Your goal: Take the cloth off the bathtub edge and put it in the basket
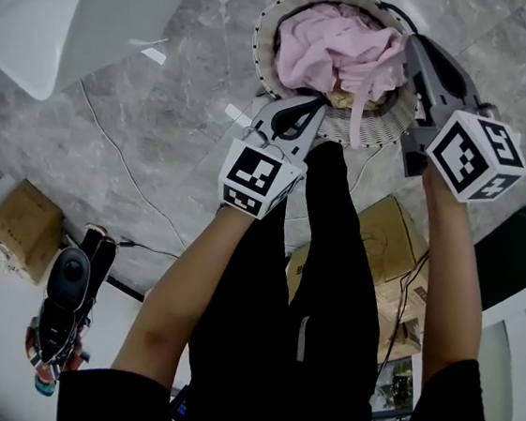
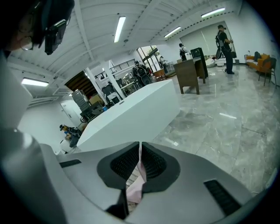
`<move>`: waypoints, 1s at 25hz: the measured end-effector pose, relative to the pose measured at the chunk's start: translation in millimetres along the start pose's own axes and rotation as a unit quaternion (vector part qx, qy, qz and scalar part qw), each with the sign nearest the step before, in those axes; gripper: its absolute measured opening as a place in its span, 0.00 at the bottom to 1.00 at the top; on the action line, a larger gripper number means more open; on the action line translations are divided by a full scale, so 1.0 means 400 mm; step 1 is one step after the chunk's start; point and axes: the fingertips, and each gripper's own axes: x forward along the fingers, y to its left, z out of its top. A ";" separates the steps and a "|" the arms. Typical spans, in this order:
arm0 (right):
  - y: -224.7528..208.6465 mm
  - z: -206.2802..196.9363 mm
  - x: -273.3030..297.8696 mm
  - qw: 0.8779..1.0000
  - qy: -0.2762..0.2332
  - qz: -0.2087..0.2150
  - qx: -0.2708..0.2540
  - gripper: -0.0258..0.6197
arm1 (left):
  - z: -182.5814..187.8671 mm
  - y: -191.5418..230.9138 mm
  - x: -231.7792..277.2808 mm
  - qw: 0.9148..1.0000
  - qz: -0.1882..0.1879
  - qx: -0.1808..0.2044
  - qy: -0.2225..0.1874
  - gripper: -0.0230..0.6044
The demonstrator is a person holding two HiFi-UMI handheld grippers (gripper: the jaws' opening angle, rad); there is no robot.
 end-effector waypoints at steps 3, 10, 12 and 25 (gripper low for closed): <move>-0.003 -0.021 0.004 1.000 0.011 0.004 0.004 0.10 | -0.007 -0.005 0.000 1.000 0.001 -0.005 0.002 0.06; -0.025 -0.092 0.020 0.998 0.047 -0.004 0.032 0.10 | 0.003 -0.005 0.002 1.000 0.002 -0.004 -0.001 0.06; -0.032 -0.127 0.023 0.998 0.064 -0.002 0.019 0.11 | 0.004 -0.001 0.005 1.000 0.004 -0.005 -0.002 0.06; -0.037 -0.185 -0.010 0.997 0.077 -0.012 -0.017 0.31 | -0.006 -0.026 0.003 1.000 -0.004 -0.005 -0.010 0.06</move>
